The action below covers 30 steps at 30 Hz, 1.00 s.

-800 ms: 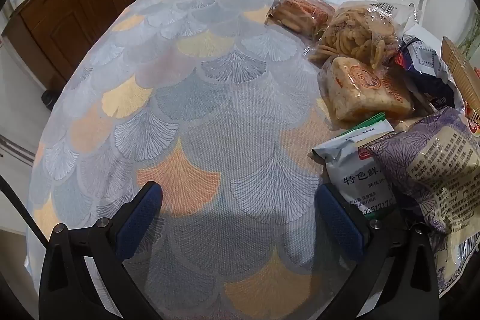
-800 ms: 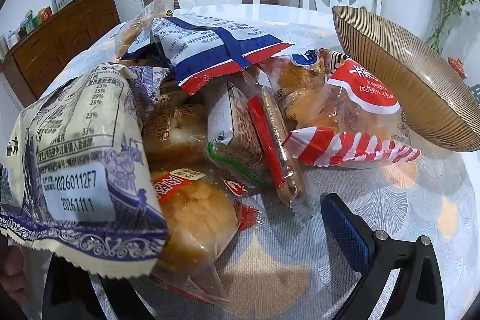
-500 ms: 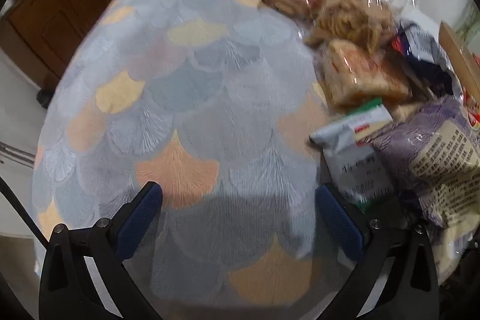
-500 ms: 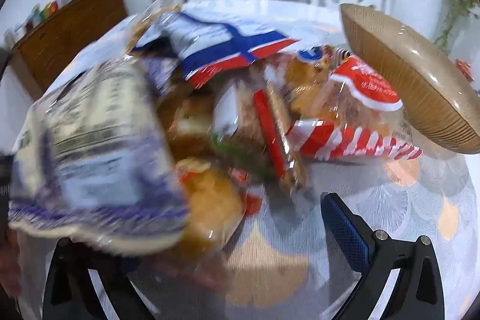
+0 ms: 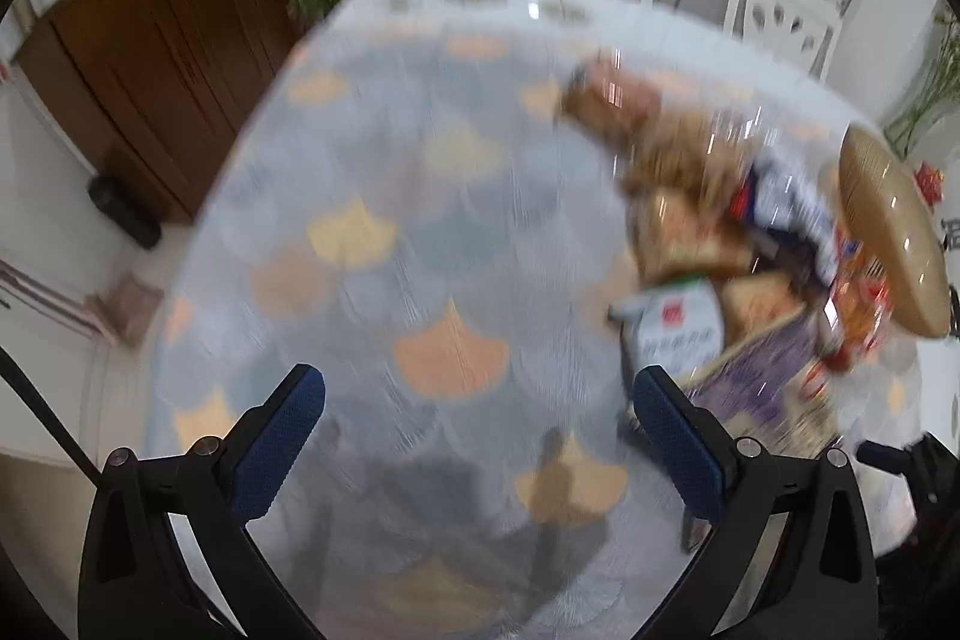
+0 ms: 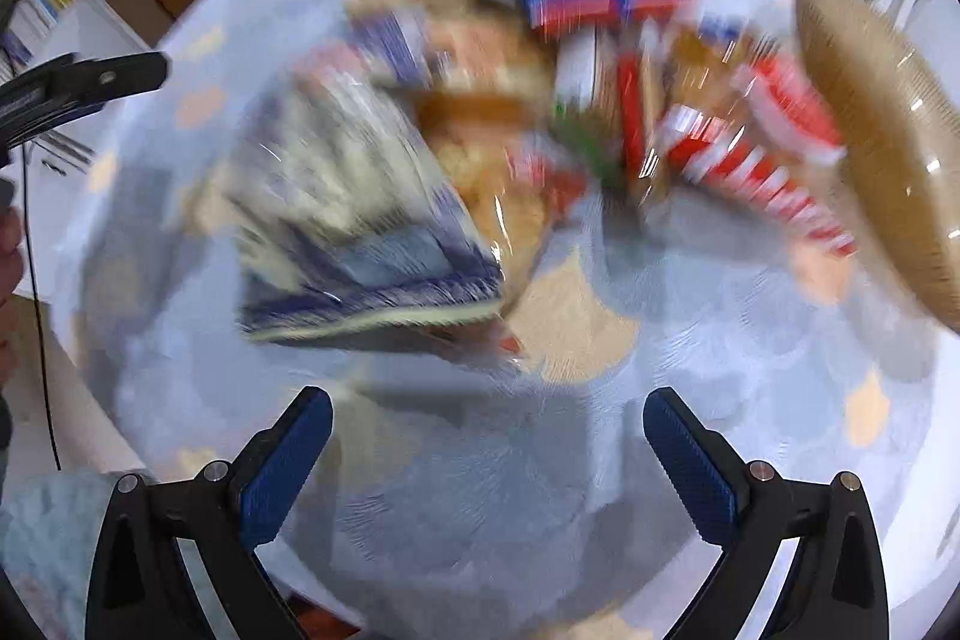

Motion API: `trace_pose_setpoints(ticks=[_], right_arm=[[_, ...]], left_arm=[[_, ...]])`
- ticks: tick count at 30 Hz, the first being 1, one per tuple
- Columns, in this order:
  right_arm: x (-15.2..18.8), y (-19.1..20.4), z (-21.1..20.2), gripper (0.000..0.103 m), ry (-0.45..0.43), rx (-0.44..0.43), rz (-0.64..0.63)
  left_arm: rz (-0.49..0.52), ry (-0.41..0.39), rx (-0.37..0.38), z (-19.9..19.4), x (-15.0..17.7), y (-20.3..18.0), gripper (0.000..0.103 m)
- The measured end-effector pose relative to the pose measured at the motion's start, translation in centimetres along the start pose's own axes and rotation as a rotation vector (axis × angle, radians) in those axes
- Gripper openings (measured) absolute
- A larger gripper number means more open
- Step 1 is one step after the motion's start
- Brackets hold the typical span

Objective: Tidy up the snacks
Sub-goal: 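Move both open grippers toward the pile of snack packages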

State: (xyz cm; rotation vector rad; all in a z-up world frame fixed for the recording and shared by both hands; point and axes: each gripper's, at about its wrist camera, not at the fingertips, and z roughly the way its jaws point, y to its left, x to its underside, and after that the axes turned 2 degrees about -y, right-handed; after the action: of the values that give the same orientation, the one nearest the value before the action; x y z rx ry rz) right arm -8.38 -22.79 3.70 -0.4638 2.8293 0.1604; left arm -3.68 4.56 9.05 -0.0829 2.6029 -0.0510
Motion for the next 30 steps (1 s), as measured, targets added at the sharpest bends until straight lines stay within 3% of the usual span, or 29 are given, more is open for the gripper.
trace_pose_setpoints(ticks=[3,6,9,11,17,26,30], right_arm=[[-0.3,0.4,-3.7,0.103,-0.122,0.065,-0.002],[-0.9,-0.1,-6.9,0.103,-0.219,0.075,0.074],[-3.9,-1.5,-8.9,0.103,-0.264,0.072,0.177],[-4.2,-2.5,-9.7,0.103,-0.296,0.057,0.248],[-4.4,-4.5,-9.2,0.103,-0.265,0.074,0.332],[-4.9,-5.0,-7.5,0.103,-0.237,0.102,0.324],[-6.1,-4.9,-9.1,0.103,-0.266,0.268,0.210]], left_arm=[[0.030,-0.066,-0.012,-1.7,-1.8,-0.9,0.102],[0.083,-0.097,0.007,-2.7,-2.6,-2.6,0.102],[0.144,-0.100,0.046,-2.6,-3.2,-5.1,0.102],[0.180,-0.099,0.074,-2.1,-3.3,-6.7,0.102],[0.216,-0.007,0.150,-0.1,-2.4,-8.5,0.102],[0.264,0.104,0.228,1.1,-1.3,-9.6,0.102],[0.243,0.144,0.274,1.3,-1.4,-9.5,0.102]])
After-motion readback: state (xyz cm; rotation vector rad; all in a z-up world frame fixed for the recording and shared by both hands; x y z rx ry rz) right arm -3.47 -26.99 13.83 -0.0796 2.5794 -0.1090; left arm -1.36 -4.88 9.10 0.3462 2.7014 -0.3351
